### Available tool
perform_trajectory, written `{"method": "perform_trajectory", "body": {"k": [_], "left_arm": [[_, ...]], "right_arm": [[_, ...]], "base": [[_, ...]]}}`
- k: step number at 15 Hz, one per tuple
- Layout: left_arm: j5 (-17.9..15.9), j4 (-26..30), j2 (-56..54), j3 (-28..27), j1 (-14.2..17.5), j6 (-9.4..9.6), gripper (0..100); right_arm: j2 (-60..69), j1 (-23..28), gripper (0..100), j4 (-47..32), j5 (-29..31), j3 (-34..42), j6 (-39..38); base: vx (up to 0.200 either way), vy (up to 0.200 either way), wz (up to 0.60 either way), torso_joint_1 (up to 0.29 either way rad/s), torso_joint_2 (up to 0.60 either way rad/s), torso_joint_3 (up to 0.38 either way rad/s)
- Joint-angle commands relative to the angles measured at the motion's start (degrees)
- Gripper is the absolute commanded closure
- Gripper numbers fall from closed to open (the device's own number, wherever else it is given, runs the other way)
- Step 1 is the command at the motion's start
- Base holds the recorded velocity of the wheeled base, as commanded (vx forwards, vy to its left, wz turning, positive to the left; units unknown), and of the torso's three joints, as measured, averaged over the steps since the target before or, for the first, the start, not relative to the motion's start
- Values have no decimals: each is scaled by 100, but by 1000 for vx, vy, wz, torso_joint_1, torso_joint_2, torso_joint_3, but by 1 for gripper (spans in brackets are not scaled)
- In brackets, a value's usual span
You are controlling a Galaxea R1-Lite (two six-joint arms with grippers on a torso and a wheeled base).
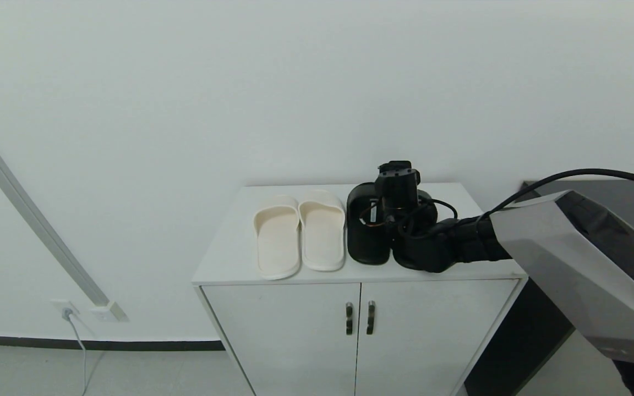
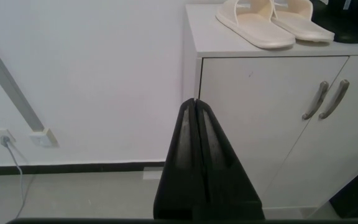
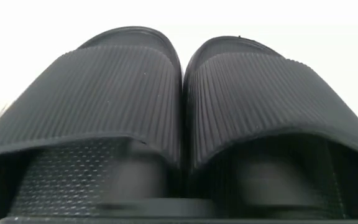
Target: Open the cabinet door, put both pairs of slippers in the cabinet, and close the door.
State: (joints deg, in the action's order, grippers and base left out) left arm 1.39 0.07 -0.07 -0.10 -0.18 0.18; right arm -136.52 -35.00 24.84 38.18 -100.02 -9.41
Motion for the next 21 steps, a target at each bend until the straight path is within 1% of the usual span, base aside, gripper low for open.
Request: {"method": "perform_trajectory", "body": {"k": [1,4,5,7,11,14,17,18,21], "left_arm": [[2,1,7,1,1,-9,100],[2,1,7,1,1,-9,100],[2,1,7,1,1,-9,100],[2,-7,7,1,1,-9,100],[-34,1,7,1,1,-9,100],[-34,1,7,1,1,-9,100],[-34,1,7,1,1,-9,100],[-34,1,7,1,1,-9,100],[-34,-7,7,1,1,-9,100]], "right_arm": [[29,-7,100,12,14,0,1],[363,-77,100,20,49,150,1],[724,-156,100,20,49,414,1],[1541,-315,100,20,-30,1196,1],[3105,-798,100,82,-909,3156,1],[4072,-1000,100,513,-2008,4404,27],[4898,-1097,100,592,-2869,5432,414],[5074,-1123,100,592,-2974,5608,423],[5144,-1123,100,574,-2992,5748,423]], "base": [[0,0,0,0,0,0],[0,0,0,0,0,0],[0,0,0,0,0,0],[0,0,0,0,0,0],[0,0,0,0,0,0],[0,0,0,0,0,0],[0,0,0,0,0,0],[0,0,0,0,0,0],[0,0,0,0,0,0]]}}
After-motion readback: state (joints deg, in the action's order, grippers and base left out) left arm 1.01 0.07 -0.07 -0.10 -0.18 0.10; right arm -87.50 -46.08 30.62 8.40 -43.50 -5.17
